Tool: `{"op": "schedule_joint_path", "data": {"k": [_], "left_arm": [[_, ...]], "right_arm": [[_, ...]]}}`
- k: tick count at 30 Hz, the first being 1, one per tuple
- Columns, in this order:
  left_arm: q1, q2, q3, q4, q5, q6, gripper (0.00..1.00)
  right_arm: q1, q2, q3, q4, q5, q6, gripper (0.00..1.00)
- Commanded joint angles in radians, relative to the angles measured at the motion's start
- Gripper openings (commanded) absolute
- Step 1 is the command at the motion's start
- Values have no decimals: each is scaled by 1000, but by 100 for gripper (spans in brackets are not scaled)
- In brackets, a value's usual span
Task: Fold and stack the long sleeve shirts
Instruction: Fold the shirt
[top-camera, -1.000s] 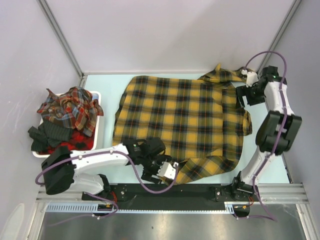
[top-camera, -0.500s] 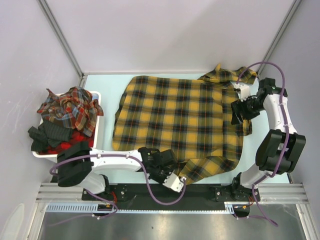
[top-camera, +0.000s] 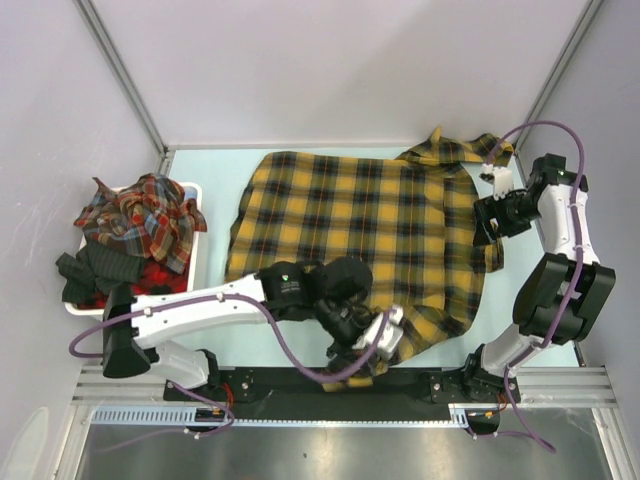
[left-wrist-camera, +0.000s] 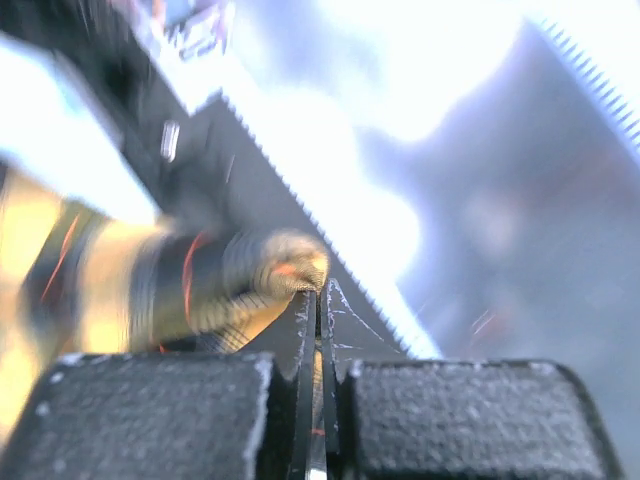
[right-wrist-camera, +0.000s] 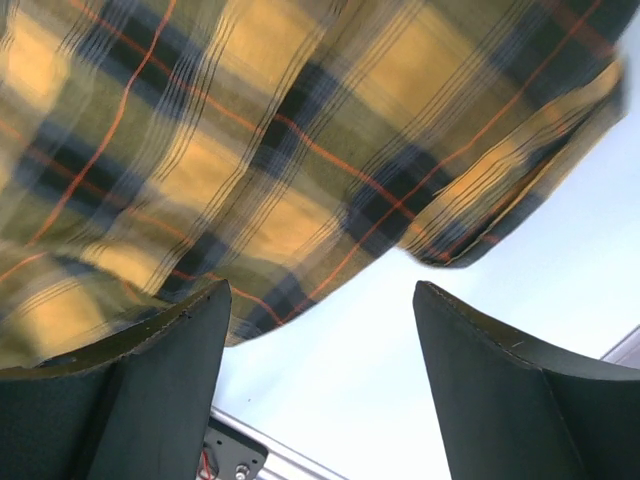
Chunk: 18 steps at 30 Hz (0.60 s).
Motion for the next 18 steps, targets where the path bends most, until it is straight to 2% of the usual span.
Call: {"op": "schedule_joint_path", "data": {"k": [1,3,4,5,7,8,10,13,15,16,18], "left_arm": [[91,-8,99,273,386,-494,0],[238,-3,0,551,438,-783,0],[292,-3,-49,891,429,-1080,0],[392,3,-97,1039,397,-1206,3],[479,32,-192,1283,296,-1439,10],[543,74,-207,1312,270,-1486,16],[615,108,-278,1390,172,-1597,18],[706,145,-404,1354,63,-1653,30],[751,162,-486,1279,46,-1617,43],[792,147,-507,1230,24,-1588,55],[845,107,-559,1182,53,-1510,65]], "right_arm": [[-1,17,108,-15,-47,32,79],[-1,26,154,-30,-58,36,79],[-1,34,166,-35,-64,39,79],[-1,35,183,-38,-70,46,79],[2,38,191,-45,-89,46,80],[3,37,188,-59,-95,38,80],[17,17,167,-76,-119,21,79],[45,-30,89,-84,-126,-5,79],[85,-87,21,-93,-124,-34,79],[100,-107,-5,-94,-126,-43,79],[167,-184,-103,-73,-121,-49,78]]}}
